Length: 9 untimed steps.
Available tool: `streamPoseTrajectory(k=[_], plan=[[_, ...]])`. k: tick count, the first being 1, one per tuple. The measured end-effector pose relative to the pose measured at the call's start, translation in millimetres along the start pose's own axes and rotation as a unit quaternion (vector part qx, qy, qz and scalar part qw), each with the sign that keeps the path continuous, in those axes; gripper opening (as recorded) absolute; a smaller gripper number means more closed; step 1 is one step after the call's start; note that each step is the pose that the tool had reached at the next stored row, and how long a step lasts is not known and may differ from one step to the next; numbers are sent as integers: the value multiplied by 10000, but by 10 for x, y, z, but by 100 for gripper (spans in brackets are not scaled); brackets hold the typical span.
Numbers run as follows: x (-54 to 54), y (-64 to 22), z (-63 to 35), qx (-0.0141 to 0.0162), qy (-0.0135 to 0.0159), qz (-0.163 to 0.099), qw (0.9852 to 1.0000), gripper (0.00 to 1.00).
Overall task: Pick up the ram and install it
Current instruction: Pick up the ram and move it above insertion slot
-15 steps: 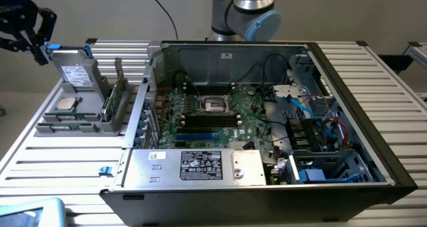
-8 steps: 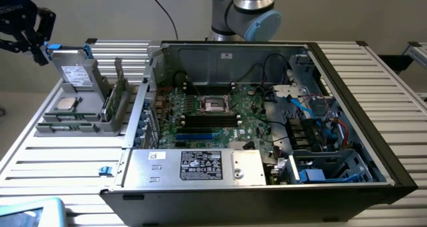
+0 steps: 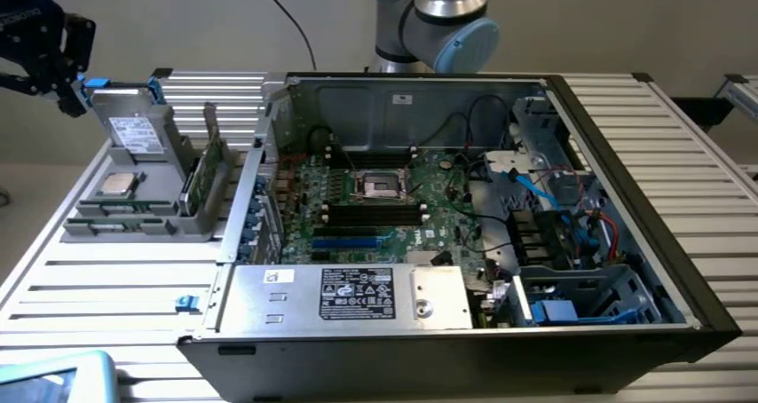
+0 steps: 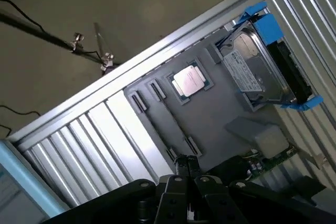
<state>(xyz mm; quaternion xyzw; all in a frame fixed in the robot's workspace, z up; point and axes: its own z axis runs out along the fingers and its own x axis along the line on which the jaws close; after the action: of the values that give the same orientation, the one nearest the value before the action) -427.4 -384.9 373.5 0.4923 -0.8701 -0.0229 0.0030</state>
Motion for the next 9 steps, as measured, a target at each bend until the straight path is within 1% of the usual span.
streamPoseTrajectory(k=[2, 3, 6, 9], plan=[[0, 1, 1, -1, 11, -179, 9998, 11], [0, 1, 1, 1, 21, -268, 9996, 11], [0, 0, 2, 16, 67, -545, 9985, 11], [0, 1, 3, 37, 114, -802, 9967, 11]])
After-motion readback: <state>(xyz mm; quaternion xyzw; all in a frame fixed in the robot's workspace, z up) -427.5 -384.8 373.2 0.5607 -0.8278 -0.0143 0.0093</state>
